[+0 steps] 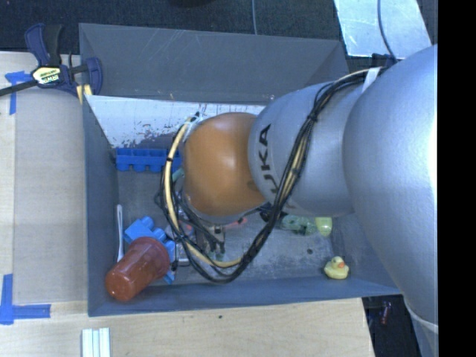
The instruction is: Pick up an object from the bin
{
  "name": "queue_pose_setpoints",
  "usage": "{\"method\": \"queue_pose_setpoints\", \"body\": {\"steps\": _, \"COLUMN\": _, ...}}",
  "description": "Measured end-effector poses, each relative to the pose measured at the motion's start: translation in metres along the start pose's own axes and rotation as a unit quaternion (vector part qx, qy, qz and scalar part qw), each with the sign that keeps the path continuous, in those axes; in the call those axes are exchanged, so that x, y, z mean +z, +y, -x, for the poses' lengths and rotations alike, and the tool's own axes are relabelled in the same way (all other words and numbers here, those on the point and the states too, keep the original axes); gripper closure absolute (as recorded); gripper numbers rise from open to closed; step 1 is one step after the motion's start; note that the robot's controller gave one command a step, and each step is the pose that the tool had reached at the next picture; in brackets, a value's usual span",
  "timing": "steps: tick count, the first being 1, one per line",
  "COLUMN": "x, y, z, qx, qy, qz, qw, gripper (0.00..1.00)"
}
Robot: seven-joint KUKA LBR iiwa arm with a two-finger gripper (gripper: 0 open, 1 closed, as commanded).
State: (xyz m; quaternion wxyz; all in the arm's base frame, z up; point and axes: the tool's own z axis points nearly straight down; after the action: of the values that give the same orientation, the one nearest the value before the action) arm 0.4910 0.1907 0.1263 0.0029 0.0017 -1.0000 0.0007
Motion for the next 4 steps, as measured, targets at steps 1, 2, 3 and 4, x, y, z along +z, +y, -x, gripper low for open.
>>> {"method": "queue_pose_setpoints", "body": {"steps": 1, "x": -0.005, "y": -0.001, "z": 0.002, "qx": 0.002, "qy": -0.0037, "qz": 0.001, "qw": 1.0, "gripper": 0.0}}
{"method": "queue_pose_setpoints", "body": {"steps": 2, "x": 0.026, "y": -0.056, "z": 0.008, "qx": 0.017, "qy": -0.0042, "qz": 0.002, "qw": 0.9998, "gripper": 0.0}}
{"method": "queue_pose_setpoints", "body": {"steps": 3, "x": 0.042, "y": -0.082, "z": 0.007, "qx": 0.001, "qy": -0.0049, "qz": 0.002, "qw": 1.0, "gripper": 0.0}}
{"method": "queue_pose_setpoints", "body": {"steps": 4, "x": 0.055, "y": -0.072, "z": 0.007, "qx": -0.022, "qy": -0.0041, "qz": 0.0, "qw": 0.9997, "gripper": 1.0}}
